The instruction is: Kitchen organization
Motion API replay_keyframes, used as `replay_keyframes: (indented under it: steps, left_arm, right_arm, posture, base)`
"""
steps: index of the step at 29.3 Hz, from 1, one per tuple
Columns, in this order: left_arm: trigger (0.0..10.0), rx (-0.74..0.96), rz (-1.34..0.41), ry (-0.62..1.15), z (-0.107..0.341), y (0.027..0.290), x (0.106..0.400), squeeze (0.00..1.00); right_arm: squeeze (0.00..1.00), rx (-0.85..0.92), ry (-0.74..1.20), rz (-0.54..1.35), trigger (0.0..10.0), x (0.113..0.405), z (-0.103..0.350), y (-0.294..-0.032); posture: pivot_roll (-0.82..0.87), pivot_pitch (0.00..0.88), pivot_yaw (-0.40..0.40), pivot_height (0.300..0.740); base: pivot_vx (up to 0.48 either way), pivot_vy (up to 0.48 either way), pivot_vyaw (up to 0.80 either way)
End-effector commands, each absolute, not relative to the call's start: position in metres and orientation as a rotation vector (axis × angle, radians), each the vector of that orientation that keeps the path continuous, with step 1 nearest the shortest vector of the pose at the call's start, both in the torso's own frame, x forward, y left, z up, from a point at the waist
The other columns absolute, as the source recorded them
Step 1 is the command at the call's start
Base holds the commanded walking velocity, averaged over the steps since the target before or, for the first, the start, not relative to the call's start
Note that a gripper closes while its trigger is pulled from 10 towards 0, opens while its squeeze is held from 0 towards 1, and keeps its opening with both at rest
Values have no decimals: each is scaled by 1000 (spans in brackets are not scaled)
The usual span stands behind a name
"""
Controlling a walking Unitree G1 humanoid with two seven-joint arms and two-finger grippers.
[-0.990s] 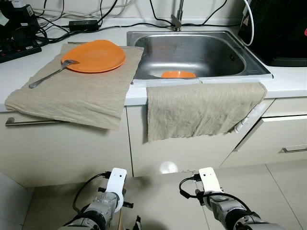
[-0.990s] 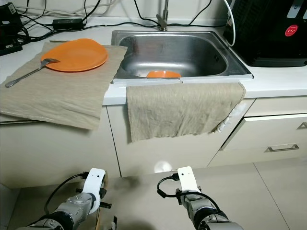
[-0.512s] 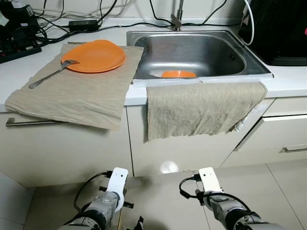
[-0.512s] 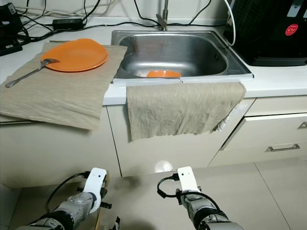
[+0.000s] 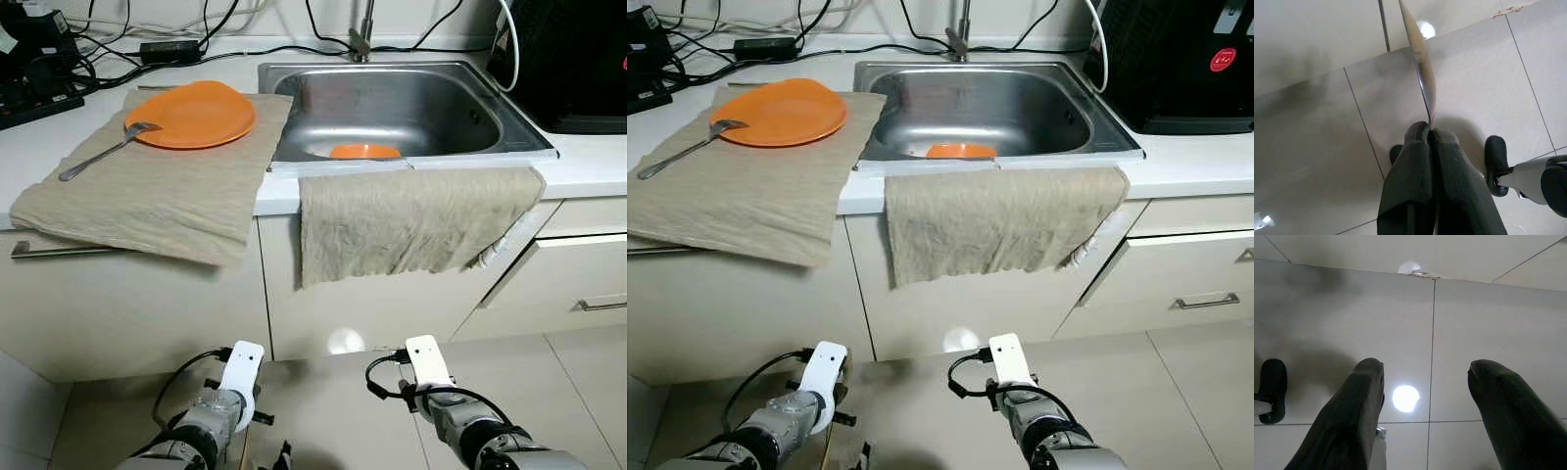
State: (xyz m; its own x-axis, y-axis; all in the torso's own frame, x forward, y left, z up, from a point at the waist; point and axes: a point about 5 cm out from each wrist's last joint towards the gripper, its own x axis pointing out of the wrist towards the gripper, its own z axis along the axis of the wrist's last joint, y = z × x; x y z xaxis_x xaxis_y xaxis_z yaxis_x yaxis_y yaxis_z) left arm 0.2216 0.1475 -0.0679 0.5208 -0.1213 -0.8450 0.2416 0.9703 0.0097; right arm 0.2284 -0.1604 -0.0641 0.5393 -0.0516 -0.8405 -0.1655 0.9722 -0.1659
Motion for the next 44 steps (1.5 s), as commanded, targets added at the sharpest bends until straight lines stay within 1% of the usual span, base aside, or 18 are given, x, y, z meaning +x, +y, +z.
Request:
replay_keyframes:
  steps: [1, 44]
  left_arm:
    - [10000, 137, -220, 1004, -67, 146, 223, 0]
    - [10000, 149, -235, 1003, -69, 146, 220, 0]
  right_arm:
    - [0, -244, 998, 61, 10000, 232, -62, -164]
    - [0, -240, 1006, 60, 10000, 229, -64, -164]
  posture:
    - [33, 0, -9, 740]
    - [25, 0, 1, 740]
  base:
    - [0, 0, 0]
    - [0, 0, 0]
